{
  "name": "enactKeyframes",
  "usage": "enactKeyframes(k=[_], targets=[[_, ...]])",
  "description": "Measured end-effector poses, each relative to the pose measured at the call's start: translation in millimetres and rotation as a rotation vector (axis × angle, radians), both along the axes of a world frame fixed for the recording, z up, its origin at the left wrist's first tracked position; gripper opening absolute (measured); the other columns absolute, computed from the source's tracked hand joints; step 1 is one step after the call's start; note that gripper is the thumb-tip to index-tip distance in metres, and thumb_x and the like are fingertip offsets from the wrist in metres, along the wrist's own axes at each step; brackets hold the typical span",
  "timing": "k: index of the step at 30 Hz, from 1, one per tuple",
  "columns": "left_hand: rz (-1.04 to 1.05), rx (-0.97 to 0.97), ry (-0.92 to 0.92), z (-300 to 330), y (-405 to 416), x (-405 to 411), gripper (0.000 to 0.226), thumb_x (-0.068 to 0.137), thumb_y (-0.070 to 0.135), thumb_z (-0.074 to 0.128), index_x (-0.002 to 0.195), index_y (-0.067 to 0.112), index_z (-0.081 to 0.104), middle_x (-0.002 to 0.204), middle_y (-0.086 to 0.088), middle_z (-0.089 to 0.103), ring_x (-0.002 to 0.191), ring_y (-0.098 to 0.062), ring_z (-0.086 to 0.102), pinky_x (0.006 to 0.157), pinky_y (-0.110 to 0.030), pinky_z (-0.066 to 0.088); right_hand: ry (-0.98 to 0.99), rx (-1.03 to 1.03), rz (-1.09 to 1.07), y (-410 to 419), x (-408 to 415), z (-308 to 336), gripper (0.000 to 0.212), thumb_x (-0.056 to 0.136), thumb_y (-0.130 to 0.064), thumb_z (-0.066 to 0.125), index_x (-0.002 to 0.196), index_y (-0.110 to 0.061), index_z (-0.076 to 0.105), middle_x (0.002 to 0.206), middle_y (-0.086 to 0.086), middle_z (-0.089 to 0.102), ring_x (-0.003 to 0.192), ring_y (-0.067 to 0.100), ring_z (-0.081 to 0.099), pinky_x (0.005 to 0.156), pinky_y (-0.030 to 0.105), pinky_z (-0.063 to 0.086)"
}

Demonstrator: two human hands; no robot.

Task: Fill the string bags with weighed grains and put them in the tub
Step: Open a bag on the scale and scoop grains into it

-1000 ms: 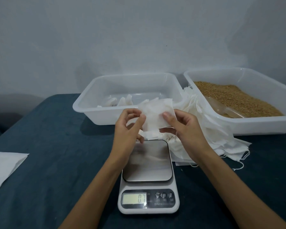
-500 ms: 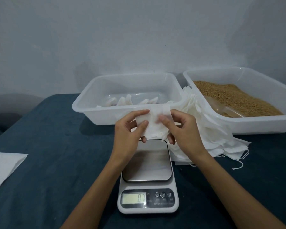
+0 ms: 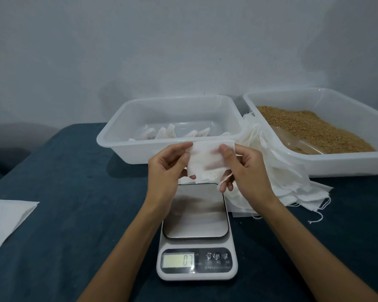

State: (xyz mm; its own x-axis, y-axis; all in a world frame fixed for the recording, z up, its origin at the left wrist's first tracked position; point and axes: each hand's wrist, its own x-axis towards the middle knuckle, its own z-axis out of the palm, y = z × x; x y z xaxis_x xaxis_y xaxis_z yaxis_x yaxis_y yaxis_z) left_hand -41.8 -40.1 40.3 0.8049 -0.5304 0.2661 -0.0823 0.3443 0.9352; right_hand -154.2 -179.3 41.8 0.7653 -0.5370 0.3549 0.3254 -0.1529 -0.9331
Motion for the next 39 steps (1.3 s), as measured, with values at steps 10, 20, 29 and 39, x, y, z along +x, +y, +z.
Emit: enactKeyframes(k=[10, 20, 29, 39], targets=[[0.057, 0.023, -0.074, -0.4, 0.3, 0.0, 0.026, 0.099, -0.008, 0.060, 0.107, 0.010, 0.077, 0.086, 0.000, 0.071, 0.075, -0.026, 0.057, 0.062, -0.026, 0.058, 0.086, -0.174, -0.035, 3.4, 0.1, -3.8, 0.065, 0.095, -0.048, 0.059, 0.079, 0.014, 0.048, 0.062, 0.025, 0.055, 0.047, 0.028, 0.069, 0.038, 0.038, 0.038], [0.159, 0.060, -0.039, 4.0, 3.7, 2.9, 0.020, 0.100, -0.007, 0.059, 0.106, 0.004, 0.074, 0.097, -0.001, 0.076, 0.062, -0.016, 0.059, 0.054, -0.027, 0.052, 0.084, -0.143, -0.067, 0.8, -0.2, -1.8, 0.061, 0.100, -0.047, 0.056, 0.076, 0.007, 0.039, 0.055, 0.033, 0.042, 0.045, 0.030, 0.068, 0.038, 0.031, 0.036], [0.067, 0.132, 0.172, 3.5, 5.4, 3.9, 0.012, 0.103, 0.014, 0.064, 0.105, 0.015, 0.076, 0.092, -0.003, 0.078, 0.082, -0.019, 0.073, 0.071, -0.034, 0.062, 0.179, -0.200, 0.084, 2.5, -2.3, 3.3, 0.078, 0.097, -0.052, 0.059, 0.085, 0.025, 0.050, 0.075, 0.046, 0.047, 0.052, 0.028, 0.070, 0.045, 0.037, 0.042], [0.122, 0.172, 0.063, 8.6, 5.7, 0.5, 0.016, 0.104, 0.008, 0.059, 0.096, 0.005, 0.073, 0.072, -0.002, 0.063, 0.061, -0.014, 0.059, 0.053, -0.023, 0.052, 0.291, -0.396, 0.142, -5.6, -23.5, 28.1, 0.059, 0.099, -0.044, 0.049, 0.101, 0.014, 0.060, 0.075, 0.042, 0.054, 0.055, 0.028, 0.073, 0.045, 0.047, 0.045]])
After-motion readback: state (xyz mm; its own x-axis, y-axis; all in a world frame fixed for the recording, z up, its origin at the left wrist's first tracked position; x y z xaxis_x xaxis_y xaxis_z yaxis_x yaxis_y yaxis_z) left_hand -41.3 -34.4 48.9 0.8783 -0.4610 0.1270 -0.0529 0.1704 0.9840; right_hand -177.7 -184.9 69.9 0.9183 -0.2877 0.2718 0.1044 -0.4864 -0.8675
